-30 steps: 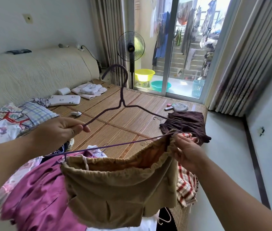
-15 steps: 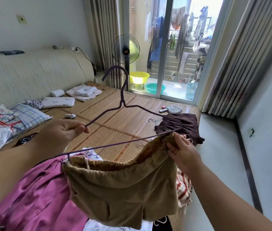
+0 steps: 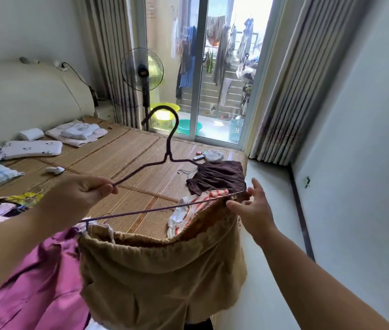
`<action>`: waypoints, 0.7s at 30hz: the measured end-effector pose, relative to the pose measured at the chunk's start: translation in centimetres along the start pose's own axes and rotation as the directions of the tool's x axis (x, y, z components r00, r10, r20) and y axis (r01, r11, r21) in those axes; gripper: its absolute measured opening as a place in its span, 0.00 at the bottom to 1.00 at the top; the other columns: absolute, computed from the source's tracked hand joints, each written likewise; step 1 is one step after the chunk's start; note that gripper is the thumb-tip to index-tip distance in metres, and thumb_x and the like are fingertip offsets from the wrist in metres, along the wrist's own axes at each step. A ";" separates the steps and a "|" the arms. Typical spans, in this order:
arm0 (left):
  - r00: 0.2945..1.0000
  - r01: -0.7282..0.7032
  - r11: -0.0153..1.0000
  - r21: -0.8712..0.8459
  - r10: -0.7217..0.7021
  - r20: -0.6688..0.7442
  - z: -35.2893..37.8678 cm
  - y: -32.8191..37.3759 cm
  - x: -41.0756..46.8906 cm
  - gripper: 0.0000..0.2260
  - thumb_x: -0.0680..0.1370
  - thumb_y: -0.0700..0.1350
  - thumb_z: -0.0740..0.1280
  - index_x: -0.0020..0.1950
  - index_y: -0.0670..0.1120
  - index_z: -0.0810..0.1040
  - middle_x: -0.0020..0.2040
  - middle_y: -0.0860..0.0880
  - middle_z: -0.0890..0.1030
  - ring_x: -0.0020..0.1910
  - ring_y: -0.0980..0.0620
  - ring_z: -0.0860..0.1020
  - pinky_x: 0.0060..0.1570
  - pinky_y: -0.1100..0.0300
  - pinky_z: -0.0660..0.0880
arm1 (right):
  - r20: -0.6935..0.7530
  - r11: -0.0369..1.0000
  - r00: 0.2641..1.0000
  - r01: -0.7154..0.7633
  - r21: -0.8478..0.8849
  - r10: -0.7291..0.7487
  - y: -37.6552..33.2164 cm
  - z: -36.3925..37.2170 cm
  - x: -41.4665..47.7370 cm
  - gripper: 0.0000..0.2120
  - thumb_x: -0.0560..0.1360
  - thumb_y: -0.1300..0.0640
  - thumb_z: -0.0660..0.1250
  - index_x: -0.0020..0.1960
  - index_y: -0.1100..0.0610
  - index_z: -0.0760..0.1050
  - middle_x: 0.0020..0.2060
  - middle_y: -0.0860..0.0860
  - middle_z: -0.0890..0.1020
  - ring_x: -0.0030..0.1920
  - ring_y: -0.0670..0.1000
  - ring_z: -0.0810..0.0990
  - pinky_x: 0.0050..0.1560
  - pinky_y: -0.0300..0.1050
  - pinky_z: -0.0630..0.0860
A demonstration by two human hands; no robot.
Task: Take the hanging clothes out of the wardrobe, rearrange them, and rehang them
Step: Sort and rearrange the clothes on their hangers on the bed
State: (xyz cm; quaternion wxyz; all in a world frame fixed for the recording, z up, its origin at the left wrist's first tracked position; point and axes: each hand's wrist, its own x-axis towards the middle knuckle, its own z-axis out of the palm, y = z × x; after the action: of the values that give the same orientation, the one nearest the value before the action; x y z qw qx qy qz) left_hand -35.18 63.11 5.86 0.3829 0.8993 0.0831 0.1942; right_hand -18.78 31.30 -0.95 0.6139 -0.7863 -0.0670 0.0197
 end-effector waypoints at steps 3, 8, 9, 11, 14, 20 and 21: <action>0.996 0.022 1.000 0.010 -0.023 0.091 2.6 1.6 0.9 0.11 0.77 0.46 0.67 0.43 0.63 0.82 0.37 0.41 0.83 0.39 0.35 0.79 0.42 0.43 0.77 | -0.003 0.877 0.975 0.200 -0.437 -0.224 -0.8 -2.8 0.8 0.34 0.72 0.46 0.71 0.74 0.44 0.60 0.74 0.50 0.62 0.72 0.55 0.60 0.73 0.57 0.58; 0.990 0.003 1.000 0.016 -0.006 0.138 9.2 4.8 2.3 0.15 0.77 0.44 0.67 0.42 0.67 0.80 0.35 0.55 0.83 0.34 0.56 0.80 0.37 0.57 0.75 | 0.071 0.770 0.947 0.298 -0.564 -0.314 0.4 -7.3 2.8 0.17 0.76 0.48 0.65 0.65 0.44 0.74 0.61 0.49 0.77 0.63 0.54 0.72 0.63 0.51 0.70; 0.988 0.018 1.000 0.011 -0.019 0.156 10.9 5.7 2.6 0.14 0.77 0.44 0.68 0.42 0.66 0.81 0.37 0.52 0.84 0.37 0.50 0.81 0.41 0.52 0.77 | 0.046 0.773 0.940 0.304 -0.557 -0.337 1.0 -8.6 3.5 0.14 0.77 0.50 0.66 0.62 0.46 0.77 0.56 0.50 0.80 0.58 0.54 0.75 0.59 0.48 0.72; 0.980 0.037 0.999 0.018 -0.040 0.197 13.8 7.2 3.3 0.12 0.77 0.45 0.67 0.40 0.62 0.82 0.36 0.48 0.84 0.38 0.43 0.81 0.43 0.48 0.76 | 0.015 0.767 0.932 0.308 -0.562 -0.363 2.3 -11.2 4.8 0.10 0.77 0.54 0.66 0.57 0.51 0.81 0.48 0.52 0.82 0.50 0.54 0.78 0.51 0.42 0.72; 0.976 0.037 0.999 0.039 -0.045 0.214 19.3 9.6 4.9 0.11 0.78 0.45 0.67 0.41 0.60 0.81 0.29 0.60 0.79 0.29 0.62 0.76 0.32 0.59 0.71 | 0.023 0.765 0.934 0.305 -0.567 -0.356 4.9 -15.9 7.4 0.10 0.77 0.53 0.66 0.55 0.52 0.82 0.44 0.51 0.81 0.44 0.51 0.77 0.44 0.38 0.69; 0.970 0.070 0.992 0.109 -0.094 0.225 29.6 15.2 8.6 0.07 0.78 0.48 0.66 0.43 0.51 0.82 0.32 0.54 0.80 0.31 0.61 0.76 0.32 0.67 0.69 | 0.062 0.770 0.938 0.315 -0.554 -0.340 8.8 -25.3 14.1 0.10 0.77 0.54 0.65 0.55 0.54 0.82 0.45 0.50 0.82 0.42 0.48 0.75 0.40 0.28 0.65; 0.968 0.080 0.989 0.121 -0.106 0.228 30.9 16.0 9.2 0.07 0.78 0.48 0.66 0.44 0.50 0.82 0.34 0.50 0.82 0.34 0.55 0.78 0.38 0.60 0.73 | 0.071 0.770 0.942 0.310 -0.558 -0.327 9.0 -26.7 14.9 0.10 0.78 0.54 0.65 0.56 0.55 0.82 0.46 0.51 0.82 0.43 0.49 0.76 0.40 0.30 0.66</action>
State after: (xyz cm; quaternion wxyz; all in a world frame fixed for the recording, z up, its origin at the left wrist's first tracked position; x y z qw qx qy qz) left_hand -14.05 34.48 0.50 0.3480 0.9309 0.0904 0.0640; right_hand -0.22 5.41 -2.37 0.3510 -0.9089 -0.1926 -0.1170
